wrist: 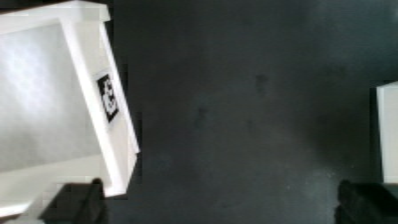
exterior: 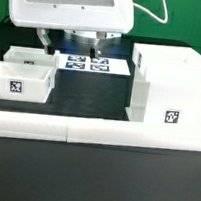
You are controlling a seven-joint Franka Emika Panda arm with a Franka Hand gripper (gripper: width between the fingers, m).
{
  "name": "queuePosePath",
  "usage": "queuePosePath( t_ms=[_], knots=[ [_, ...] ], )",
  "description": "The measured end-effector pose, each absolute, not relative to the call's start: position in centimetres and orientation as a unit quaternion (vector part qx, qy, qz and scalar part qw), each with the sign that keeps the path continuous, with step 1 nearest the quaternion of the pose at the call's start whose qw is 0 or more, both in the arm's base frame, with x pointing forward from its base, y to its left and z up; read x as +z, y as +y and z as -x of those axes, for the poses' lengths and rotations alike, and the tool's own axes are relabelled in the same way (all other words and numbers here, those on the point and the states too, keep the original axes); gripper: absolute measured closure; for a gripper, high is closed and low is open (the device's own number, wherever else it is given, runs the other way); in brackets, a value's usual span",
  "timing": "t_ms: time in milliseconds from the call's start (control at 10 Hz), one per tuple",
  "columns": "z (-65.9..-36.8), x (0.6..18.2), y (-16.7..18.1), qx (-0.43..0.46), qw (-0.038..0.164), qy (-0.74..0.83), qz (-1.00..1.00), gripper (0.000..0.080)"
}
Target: Assemble drawer
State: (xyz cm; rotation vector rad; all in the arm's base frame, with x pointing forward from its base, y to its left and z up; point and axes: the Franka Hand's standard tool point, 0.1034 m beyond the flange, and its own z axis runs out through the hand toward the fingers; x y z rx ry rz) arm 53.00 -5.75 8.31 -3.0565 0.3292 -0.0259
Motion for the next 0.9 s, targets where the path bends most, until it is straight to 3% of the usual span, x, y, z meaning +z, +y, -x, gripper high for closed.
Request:
queuePosePath(
  t_ms=[300,900],
  knots=[
    [-52.6,8.0,-6.2,-0.004,0.031,0.101,0.994,0.0151],
    [-50.6,4.8,-9.4,-0.003,0.015,0.060,0.998,0.0151]
  ],
)
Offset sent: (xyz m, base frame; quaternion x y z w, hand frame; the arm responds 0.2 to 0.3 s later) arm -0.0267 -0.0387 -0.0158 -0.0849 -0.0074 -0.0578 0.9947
